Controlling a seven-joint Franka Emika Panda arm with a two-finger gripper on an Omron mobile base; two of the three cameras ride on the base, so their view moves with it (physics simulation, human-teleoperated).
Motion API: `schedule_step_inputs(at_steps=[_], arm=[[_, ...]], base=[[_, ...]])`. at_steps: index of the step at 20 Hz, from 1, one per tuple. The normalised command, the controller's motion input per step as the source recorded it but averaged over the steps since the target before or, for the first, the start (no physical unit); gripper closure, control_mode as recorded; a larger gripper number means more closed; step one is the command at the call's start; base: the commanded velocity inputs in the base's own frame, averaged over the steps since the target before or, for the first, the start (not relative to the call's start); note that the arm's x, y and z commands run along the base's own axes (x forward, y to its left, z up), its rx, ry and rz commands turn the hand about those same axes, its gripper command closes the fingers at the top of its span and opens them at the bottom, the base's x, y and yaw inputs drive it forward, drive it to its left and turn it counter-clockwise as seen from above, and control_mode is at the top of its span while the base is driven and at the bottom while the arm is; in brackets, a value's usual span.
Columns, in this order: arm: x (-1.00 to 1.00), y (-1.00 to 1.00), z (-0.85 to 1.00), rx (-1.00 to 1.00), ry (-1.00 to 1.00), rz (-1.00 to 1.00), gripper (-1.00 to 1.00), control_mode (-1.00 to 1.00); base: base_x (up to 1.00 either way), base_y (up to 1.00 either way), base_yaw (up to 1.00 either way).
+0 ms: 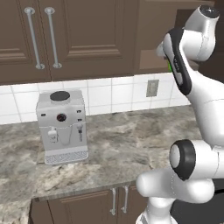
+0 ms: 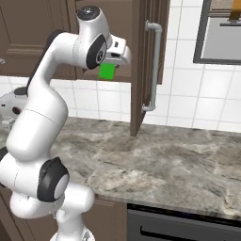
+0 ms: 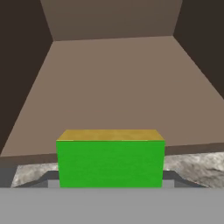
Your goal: Pick up the sponge and bar soap from the sink, and place them back in the cabinet, and close the cabinet door.
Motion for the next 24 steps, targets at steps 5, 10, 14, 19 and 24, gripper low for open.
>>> schedule_step_inputs(at_steps=[5, 10, 14, 19, 24], arm=[[0.34, -0.12, 0.00, 0.00, 0.00, 0.00, 1.00, -1.00], [0.30, -0.14, 0.00, 0.00, 0.00, 0.00, 1.00, -1.00], [0.28, -0.18, 0.00, 0.00, 0.00, 0.00, 1.00, -1.00], [0.27, -0.15, 0.00, 0.00, 0.00, 0.00, 1.00, -1.00], [0.26, -0.02, 0.00, 0.00, 0.00, 0.00, 1.00, -1.00]], base=[[0.00, 0.00, 0.00], [0.00, 0.00, 0.00], [0.00, 0.00, 0.00], [0.00, 0.00, 0.00], [0.00, 0.00, 0.00]])
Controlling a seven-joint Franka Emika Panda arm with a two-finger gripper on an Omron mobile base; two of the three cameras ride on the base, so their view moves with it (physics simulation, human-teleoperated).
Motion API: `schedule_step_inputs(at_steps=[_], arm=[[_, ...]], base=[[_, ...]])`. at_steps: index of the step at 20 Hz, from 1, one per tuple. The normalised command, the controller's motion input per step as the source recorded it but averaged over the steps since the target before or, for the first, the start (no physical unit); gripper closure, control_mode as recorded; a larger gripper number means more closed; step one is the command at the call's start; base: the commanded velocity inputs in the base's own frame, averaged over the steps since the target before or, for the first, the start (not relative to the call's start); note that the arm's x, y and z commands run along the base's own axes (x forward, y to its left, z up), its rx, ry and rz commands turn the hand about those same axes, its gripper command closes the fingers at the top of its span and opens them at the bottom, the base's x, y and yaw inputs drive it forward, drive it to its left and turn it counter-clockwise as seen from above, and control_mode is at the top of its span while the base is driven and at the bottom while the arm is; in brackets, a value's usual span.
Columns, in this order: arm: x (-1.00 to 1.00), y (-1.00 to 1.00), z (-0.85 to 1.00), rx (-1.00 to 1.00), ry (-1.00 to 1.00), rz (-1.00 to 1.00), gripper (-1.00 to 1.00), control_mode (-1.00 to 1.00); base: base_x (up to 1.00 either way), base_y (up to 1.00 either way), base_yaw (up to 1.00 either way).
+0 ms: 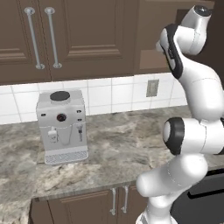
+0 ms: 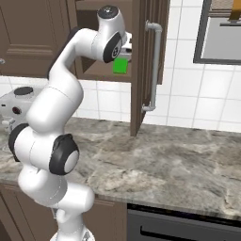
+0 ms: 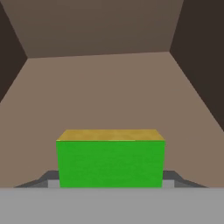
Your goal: Pick up the sponge and bar soap from the sink, and place them back in the cabinet, and close the cabinet door.
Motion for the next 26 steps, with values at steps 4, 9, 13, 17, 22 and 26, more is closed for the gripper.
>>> schedule_step_inputs(at_steps=[4, 9, 13, 17, 22, 26], arm=[[0.29, -0.01, 0.00, 0.00, 0.00, 0.00, 1.00, -1.00], [0.23, 0.00, -0.01, 0.00, 0.00, 0.00, 1.00, -1.00], [0.15, -0.04, -0.01, 0.00, -0.01, 0.00, 1.00, -1.00], [0.13, -0.01, -0.08, 0.00, 0.00, 0.00, 1.00, -1.00], [0.13, 0.00, -0.17, 0.00, -0.01, 0.00, 1.00, -1.00], [0.13, 0.00, -0.14, 0.00, -0.03, 0.00, 1.00, -1.00]], base=[[0.00, 0.00, 0.00], [0.00, 0.00, 0.00], [0.00, 0.00, 0.00], [0.00, 0.00, 0.00], [0.00, 0.00, 0.00], [0.00, 0.00, 0.00]])
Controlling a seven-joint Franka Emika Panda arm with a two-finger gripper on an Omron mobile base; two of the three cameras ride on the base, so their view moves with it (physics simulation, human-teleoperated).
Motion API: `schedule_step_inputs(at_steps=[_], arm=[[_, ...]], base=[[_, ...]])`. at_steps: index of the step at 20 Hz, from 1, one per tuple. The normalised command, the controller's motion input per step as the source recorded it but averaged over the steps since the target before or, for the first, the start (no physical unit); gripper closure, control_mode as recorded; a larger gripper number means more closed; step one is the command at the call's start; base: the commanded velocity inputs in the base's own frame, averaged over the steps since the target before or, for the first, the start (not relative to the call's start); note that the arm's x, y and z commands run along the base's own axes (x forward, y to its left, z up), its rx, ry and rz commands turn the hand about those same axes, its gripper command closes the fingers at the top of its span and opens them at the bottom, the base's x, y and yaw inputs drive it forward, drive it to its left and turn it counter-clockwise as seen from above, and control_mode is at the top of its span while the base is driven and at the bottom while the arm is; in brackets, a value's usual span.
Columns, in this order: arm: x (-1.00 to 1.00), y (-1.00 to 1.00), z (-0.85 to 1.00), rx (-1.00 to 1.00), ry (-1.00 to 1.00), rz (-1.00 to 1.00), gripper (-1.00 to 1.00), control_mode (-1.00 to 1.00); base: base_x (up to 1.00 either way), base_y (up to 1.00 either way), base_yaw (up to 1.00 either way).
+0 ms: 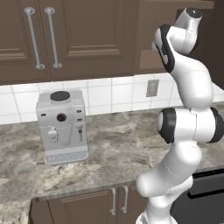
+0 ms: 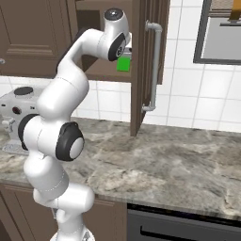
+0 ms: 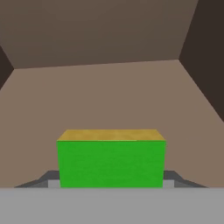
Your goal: Pick up the sponge and bar soap from the sink, and place them back in the cabinet, and close the cabinet door.
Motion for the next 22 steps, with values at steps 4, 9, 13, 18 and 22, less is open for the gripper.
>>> schedule_step_inputs(at_steps=[4, 9, 13, 18, 22], arm=[[0.09, 0.00, -0.15, 0.00, -0.04, 0.00, 1.00, -1.00], [0.14, -0.01, -0.14, 0.00, -0.03, 0.00, 1.00, -1.00], [0.19, 0.00, -0.23, 0.00, -0.01, 0.00, 1.00, -1.00], [0.23, 0.00, -0.25, 0.00, 0.00, 0.00, 1.00, -1.00], [0.32, 0.00, -0.22, 0.00, 0.00, 0.00, 1.00, -1.00]], base=[[0.00, 0.00, 0.00], [0.00, 0.00, 0.00], [0.00, 0.00, 0.00], [0.00, 0.00, 0.00], [0.00, 0.00, 0.00]])
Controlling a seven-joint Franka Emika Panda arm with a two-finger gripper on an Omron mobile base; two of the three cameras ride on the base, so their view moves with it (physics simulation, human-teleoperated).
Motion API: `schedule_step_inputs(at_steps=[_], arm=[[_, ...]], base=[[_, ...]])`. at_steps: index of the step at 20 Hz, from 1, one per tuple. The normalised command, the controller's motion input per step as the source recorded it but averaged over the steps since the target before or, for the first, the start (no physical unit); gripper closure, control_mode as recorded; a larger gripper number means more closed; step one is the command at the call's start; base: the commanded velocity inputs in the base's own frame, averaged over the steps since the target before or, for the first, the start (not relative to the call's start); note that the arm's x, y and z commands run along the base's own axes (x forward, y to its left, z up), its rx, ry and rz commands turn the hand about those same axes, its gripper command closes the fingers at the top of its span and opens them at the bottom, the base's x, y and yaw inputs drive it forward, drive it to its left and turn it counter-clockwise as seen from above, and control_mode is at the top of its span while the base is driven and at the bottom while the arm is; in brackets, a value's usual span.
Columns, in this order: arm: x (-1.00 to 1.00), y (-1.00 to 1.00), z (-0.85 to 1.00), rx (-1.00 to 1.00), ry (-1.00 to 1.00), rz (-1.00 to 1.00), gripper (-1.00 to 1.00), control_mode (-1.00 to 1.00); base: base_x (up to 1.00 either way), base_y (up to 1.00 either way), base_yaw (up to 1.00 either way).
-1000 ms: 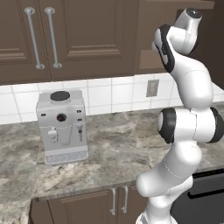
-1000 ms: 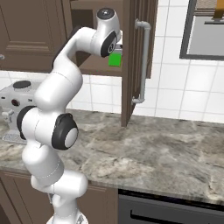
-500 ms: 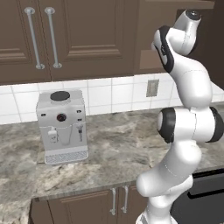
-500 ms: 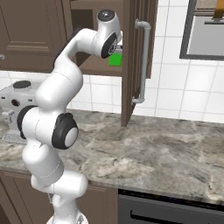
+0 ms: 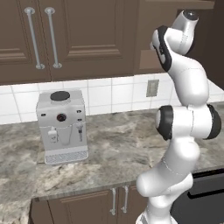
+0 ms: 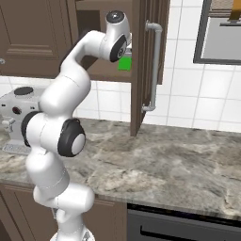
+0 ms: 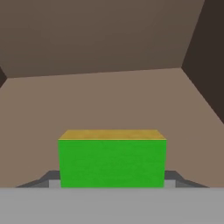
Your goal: Pick up the sponge and bar soap from the sink, and place them back in the cabinet, and close the cabinet door.
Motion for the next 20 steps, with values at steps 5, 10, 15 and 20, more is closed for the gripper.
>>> schedule_step_inputs(at_steps=[5, 10, 15, 20], arm=[[0.40, 0.00, -0.22, 0.00, 0.00, 0.00, 1.00, -1.00], [0.42, 0.00, -0.20, 0.00, 0.00, 0.00, 1.00, -1.00], [0.32, 0.00, -0.16, 0.00, 0.00, 0.00, 1.00, -1.00], [0.12, 0.00, -0.01, 0.00, 0.00, 0.00, 1.00, -1.00]], base=[[0.00, 0.00, 0.00], [0.00, 0.00, 0.00], [0.00, 0.00, 0.00], [0.00, 0.00, 0.00]])
